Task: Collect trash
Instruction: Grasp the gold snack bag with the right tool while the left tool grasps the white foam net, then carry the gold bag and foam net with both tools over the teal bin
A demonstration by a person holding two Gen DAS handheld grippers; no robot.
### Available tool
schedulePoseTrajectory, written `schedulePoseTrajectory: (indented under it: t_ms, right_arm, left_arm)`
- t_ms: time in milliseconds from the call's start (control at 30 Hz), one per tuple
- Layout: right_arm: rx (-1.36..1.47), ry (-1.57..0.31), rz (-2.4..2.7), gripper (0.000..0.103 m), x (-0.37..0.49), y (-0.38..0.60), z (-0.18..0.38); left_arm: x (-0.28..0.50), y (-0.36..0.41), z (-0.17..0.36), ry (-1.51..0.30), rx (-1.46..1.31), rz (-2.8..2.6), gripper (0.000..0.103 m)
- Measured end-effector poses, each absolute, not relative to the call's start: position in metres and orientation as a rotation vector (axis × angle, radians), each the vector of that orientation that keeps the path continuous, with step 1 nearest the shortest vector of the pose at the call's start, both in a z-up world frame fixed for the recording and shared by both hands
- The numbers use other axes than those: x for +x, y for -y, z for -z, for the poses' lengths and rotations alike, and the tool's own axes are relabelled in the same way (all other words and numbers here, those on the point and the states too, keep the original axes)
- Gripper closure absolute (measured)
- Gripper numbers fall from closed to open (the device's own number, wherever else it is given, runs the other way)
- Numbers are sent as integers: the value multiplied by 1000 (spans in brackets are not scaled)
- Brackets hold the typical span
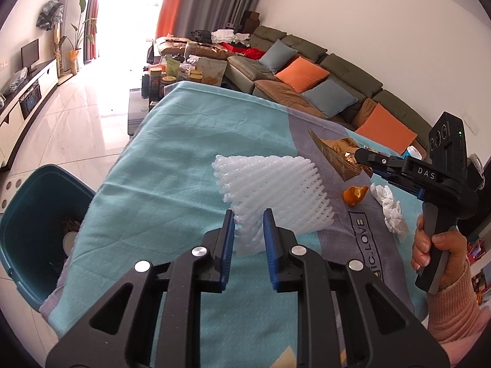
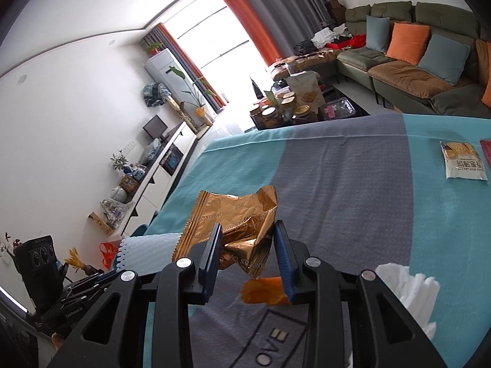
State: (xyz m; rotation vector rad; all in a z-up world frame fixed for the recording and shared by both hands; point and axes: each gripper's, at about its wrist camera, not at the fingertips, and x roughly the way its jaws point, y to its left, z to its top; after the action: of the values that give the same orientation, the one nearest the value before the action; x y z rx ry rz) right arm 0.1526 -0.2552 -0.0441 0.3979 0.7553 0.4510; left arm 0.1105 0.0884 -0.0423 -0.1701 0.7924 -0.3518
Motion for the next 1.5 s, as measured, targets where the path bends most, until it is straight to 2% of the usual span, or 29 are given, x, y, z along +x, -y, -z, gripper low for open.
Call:
schedulePoseTrajectory:
  t_ms: [1500]
  right_arm:
    - [326, -772, -652, 71, 140, 170, 39]
  left_arm:
    - [50, -177, 29, -730, -248, 174, 84]
